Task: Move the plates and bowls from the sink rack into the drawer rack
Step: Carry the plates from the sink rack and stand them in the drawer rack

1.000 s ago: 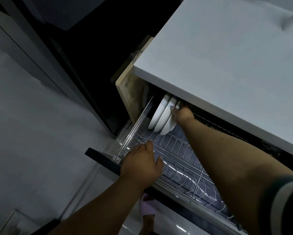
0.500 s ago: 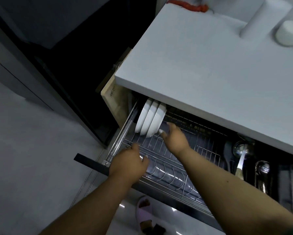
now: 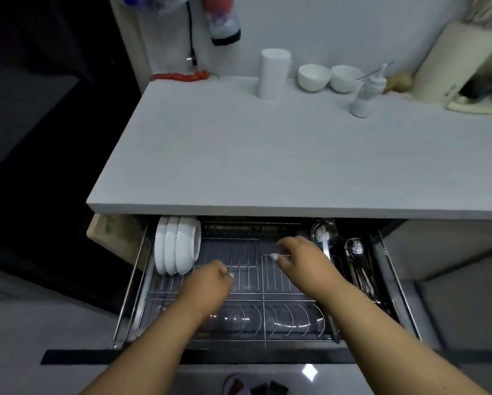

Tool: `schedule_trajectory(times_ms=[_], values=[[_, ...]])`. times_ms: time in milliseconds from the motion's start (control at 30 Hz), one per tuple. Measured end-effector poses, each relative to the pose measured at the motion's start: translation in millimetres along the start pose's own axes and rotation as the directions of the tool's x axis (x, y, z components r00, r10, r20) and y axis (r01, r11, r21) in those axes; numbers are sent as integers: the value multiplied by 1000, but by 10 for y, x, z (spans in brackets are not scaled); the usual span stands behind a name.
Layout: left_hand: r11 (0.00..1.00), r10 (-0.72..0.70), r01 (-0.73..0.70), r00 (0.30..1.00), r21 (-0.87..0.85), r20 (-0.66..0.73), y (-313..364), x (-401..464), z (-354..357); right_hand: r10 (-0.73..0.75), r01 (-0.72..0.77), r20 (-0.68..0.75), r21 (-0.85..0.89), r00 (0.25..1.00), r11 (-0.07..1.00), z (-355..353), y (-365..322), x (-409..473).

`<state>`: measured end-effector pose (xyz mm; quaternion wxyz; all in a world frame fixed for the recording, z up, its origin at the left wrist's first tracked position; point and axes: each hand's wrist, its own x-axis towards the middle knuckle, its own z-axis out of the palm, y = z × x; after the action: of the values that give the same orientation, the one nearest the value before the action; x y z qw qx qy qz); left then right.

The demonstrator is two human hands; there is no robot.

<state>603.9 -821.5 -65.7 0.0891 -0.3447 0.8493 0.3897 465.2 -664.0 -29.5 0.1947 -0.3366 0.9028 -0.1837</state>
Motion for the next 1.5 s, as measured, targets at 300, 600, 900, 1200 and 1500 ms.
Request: schedule_trajectory(times_ms=[300,600,900,1200,1500], values=[[902,322,-341,940,264,113,1378,-38,690,218,-164,-331,184,918,969,-1058,1093,-919],[728,552,-604,797,324,246,2934,-363,1873,434,-306,-469,325,769,895,-1741,2501,-2151],[509,712,-797,602,326,361,4245,-955,3291,575,-440,-543,371,612,818,-2219,3814,-3262],[384,780,-893,449,233,436,5054,-1351,4250,698,-465,-572,523,431,715,-2420,4579,-4057],[314,814,-935,355,164,461,5686,-1203,4884,756,-533,-591,559,282,636,-2512,5158,-4319]])
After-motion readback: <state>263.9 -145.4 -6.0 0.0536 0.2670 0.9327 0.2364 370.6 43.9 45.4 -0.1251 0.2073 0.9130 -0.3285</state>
